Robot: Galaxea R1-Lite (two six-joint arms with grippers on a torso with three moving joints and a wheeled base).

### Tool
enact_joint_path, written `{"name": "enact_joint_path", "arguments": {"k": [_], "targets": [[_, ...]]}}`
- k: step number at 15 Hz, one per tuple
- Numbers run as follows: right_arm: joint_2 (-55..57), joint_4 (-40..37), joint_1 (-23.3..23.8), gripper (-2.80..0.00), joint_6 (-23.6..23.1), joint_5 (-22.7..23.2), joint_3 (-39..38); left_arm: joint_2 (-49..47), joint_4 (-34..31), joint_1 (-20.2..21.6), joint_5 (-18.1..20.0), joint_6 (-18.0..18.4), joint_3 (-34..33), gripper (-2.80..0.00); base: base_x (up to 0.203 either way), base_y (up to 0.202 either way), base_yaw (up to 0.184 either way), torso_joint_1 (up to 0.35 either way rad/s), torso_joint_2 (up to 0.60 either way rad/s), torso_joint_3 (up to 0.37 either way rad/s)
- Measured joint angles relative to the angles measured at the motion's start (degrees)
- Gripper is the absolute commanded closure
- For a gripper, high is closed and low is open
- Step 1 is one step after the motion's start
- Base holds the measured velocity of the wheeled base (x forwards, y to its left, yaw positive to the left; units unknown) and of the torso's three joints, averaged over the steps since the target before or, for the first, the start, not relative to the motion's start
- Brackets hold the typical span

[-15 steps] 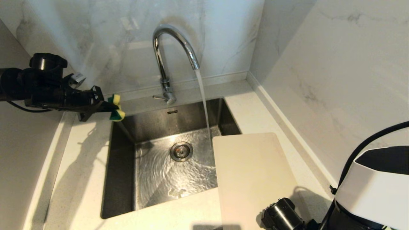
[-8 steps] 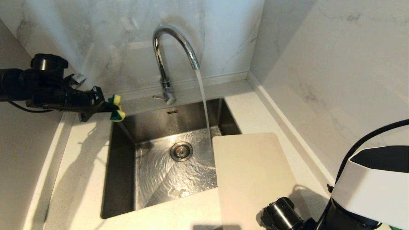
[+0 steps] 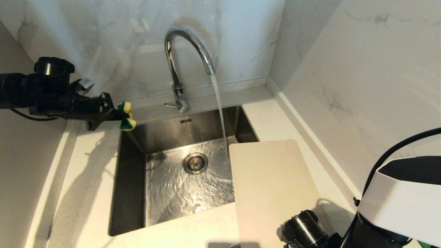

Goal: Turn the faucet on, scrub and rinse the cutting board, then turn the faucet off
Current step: Put down the cutting board

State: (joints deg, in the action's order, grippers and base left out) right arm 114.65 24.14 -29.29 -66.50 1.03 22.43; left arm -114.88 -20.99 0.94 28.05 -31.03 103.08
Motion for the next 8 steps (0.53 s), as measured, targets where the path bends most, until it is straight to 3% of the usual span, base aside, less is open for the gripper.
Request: {"name": "enact_joint_path", "arguments": {"k": [8], "targets": [[-1.87, 0.04, -0.2, -2.8, -0.51, 0.05, -0.19, 1.66, -0.74, -0.37, -0.09, -0.09, -0.05, 0.0, 0.0, 0.0, 0.0, 0.0, 0.0, 0.0]]}}
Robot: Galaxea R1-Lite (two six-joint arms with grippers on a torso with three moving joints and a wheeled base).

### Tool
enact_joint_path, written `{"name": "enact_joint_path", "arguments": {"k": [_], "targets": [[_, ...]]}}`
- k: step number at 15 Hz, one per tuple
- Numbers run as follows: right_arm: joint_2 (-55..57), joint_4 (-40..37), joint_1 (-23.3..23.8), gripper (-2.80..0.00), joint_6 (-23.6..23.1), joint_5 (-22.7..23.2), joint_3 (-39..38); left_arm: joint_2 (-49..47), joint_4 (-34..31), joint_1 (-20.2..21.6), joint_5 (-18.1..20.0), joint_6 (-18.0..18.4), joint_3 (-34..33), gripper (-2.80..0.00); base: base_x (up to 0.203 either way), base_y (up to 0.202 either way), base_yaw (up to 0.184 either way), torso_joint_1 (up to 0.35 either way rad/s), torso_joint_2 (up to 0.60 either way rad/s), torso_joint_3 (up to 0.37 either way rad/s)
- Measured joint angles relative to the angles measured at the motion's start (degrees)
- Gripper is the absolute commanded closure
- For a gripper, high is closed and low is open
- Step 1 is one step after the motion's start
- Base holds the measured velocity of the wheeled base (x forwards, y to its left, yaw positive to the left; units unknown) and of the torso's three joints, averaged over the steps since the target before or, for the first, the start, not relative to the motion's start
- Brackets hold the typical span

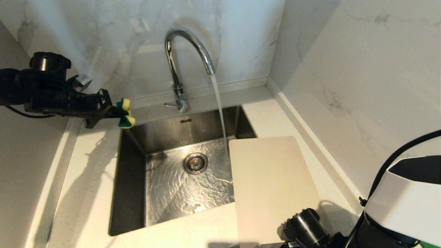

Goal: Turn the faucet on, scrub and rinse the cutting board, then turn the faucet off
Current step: Put down the cutting board, then put down the cleaning cloth

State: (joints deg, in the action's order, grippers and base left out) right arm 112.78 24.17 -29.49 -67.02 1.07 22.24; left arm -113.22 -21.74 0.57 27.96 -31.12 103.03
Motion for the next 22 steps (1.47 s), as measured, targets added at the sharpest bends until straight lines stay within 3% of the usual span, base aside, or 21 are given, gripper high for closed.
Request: {"name": "enact_joint_path", "arguments": {"k": [12, 17, 22], "targets": [[-10.06, -0.11, -1.62, -2.8, -1.73, -0.45, -3.43, 3.53, -3.05, -0.54, -0.24, -0.03, 0.0, 0.0, 0.0, 0.0, 0.0, 0.0, 0.0, 0.0], [-15.98, -0.06, -1.6, -2.8, -1.06, 1.23, -3.62, 5.24, -4.68, -0.77, -2.18, -0.09, -0.01, 0.0, 0.0, 0.0, 0.0, 0.0, 0.0, 0.0], [-21.9, -0.11, -1.6, -2.8, 3.9, 1.76, -2.93, 7.14, -7.66, -0.92, -2.84, -0.01, 0.0, 0.0, 0.0, 0.0, 0.0, 0.0, 0.0, 0.0]]}}
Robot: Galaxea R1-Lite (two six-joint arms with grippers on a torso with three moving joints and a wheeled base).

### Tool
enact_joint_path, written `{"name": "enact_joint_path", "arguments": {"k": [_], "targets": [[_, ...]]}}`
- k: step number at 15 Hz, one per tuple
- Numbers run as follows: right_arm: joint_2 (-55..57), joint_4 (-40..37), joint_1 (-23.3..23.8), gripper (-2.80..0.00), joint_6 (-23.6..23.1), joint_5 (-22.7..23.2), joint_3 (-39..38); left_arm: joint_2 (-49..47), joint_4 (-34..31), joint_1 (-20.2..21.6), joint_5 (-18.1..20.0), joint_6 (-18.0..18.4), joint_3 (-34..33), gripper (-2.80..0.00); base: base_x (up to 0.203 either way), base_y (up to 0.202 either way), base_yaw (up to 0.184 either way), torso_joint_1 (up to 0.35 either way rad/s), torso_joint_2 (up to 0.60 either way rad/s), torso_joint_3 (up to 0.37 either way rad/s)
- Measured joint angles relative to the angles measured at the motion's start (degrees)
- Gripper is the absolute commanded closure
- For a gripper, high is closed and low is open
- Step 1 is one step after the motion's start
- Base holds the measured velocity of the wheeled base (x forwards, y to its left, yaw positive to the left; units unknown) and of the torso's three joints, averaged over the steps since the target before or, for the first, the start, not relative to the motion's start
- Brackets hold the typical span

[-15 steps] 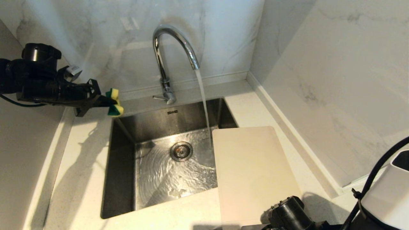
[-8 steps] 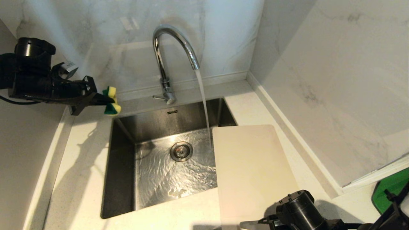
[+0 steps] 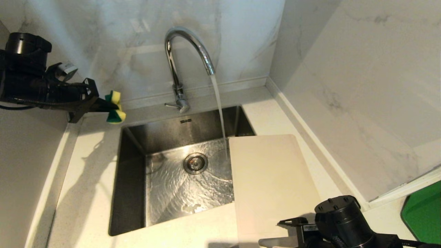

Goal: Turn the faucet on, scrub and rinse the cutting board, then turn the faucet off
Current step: Put down the cleaning cloth

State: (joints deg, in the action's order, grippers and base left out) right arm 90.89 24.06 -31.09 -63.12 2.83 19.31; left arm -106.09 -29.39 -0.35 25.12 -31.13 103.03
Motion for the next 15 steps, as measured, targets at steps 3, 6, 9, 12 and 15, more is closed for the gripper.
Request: {"name": "enact_joint_path", "arguments": {"k": [3, 6, 9, 12, 15], "targets": [[-3.6, 0.0, 0.0, 0.0, 7.37, -0.02, -0.13, 1.52, -0.98, -0.29, -2.44, 0.18, 0.05, 0.0, 0.0, 0.0, 0.0, 0.0, 0.0, 0.0], [-7.37, 0.02, 0.0, 0.0, 17.2, -0.08, -0.11, 2.44, -2.22, -0.99, -3.3, 0.15, 0.05, 0.0, 0.0, 0.0, 0.0, 0.0, 0.0, 0.0], [-11.23, 0.05, -0.02, 0.0, 28.1, -0.18, 0.3, 3.28, -3.84, -1.6, -4.75, 0.15, -0.01, 0.0, 0.0, 0.0, 0.0, 0.0, 0.0, 0.0], [-15.24, 0.1, 0.05, 0.0, 39.72, -1.97, 1.63, 4.48, -5.88, -1.65, -5.86, 0.1, -0.34, 0.0, 0.0, 0.0, 0.0, 0.0, 0.0, 0.0], [-19.85, 0.02, 0.27, 0.0, 49.39, -8.94, 3.8, 5.52, -6.42, -1.72, -7.13, 0.1, -0.34, 0.0, 0.0, 0.0, 0.0, 0.0, 0.0, 0.0]]}}
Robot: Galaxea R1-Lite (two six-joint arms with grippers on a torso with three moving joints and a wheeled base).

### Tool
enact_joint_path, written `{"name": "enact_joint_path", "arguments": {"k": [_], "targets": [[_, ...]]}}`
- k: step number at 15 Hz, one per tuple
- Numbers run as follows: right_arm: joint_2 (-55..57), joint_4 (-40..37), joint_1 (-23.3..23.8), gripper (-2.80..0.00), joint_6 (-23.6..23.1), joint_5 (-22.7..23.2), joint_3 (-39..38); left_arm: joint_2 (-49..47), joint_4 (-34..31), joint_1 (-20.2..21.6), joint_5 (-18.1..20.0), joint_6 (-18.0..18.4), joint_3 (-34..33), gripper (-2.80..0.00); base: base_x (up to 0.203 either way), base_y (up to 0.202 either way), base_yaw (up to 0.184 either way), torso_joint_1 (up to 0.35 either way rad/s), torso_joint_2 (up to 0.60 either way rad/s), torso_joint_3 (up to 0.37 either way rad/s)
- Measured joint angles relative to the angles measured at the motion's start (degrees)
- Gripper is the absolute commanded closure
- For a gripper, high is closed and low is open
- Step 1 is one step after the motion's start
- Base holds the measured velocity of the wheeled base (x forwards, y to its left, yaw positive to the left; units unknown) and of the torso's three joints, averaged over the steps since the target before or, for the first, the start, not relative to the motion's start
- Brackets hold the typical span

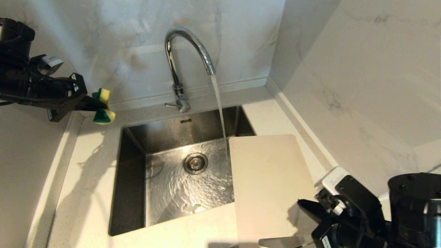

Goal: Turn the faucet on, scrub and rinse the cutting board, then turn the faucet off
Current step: Put down the cleaning cloth

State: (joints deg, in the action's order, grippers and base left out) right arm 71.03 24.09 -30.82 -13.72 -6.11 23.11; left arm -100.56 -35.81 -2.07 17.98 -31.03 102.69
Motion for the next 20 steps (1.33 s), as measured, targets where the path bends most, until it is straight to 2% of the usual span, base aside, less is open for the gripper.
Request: {"name": "enact_joint_path", "arguments": {"k": [2, 3, 5, 8, 9, 11, 14, 19, 20], "targets": [[-3.5, -0.11, 1.99, 0.0, 2.03, -2.65, 1.56, 0.66, -0.59, -0.72, -2.8, 0.0, -0.07, 0.0, 0.0, 0.0, 0.0, 0.0, 0.0, 0.0], [-5.11, -0.13, 4.92, 0.0, 2.43, -2.89, 2.28, 1.11, -0.82, -1.36, -3.84, 0.01, -0.16, 0.0, 0.0, 0.0, 0.0, 0.0, 0.0, 0.0], [-7.32, -0.17, 13.04, 0.0, 3.66, -1.51, 3.31, 1.91, -1.84, -2.44, -4.19, -0.03, -0.45, 0.0, 0.0, 0.0, 0.0, 0.0, 0.0, 0.0], [-10.75, -0.41, 26.88, 0.0, 5.43, 3.33, 3.61, 2.75, -2.17, -3.21, -5.13, -0.02, -1.0, 0.0, 0.0, 0.0, 0.0, 0.0, 0.0, 0.0], [-12.7, -0.84, 29.38, 0.0, 5.59, 4.61, 2.71, 2.88, -2.16, -3.31, -5.45, 0.06, -1.04, 0.0, 0.0, 0.0, 0.0, 0.0, 0.0, 0.0], [-18.01, -2.94, 31.48, 0.0, 5.52, 5.36, 0.14, 3.07, -2.16, -3.49, -5.48, 0.04, -1.11, 0.0, 0.0, 0.0, 0.0, 0.0, 0.0, 0.0], [-29.39, -11.18, 32.27, 0.0, 5.39, 3.51, -3.36, 3.23, -2.11, -3.49, -5.5, 0.19, -1.57, 0.0, 0.0, 0.0, 0.0, 0.0, 0.0, 0.0], [-52.05, -35.3, 32.31, 0.0, 5.83, 2.43, -7.97, 3.12, -1.71, -4.03, -5.12, 0.42, -3.08, 0.0, 0.0, 0.0, 0.0, 0.0, 0.0, 0.0], [-54.39, -38.01, 32.26, 0.0, 6.72, 2.49, -9.62, 3.05, -1.67, -4.26, -5.15, 0.47, -3.11, 0.0, 0.0, 0.0, 0.0, 0.0, 0.0, 0.0]]}}
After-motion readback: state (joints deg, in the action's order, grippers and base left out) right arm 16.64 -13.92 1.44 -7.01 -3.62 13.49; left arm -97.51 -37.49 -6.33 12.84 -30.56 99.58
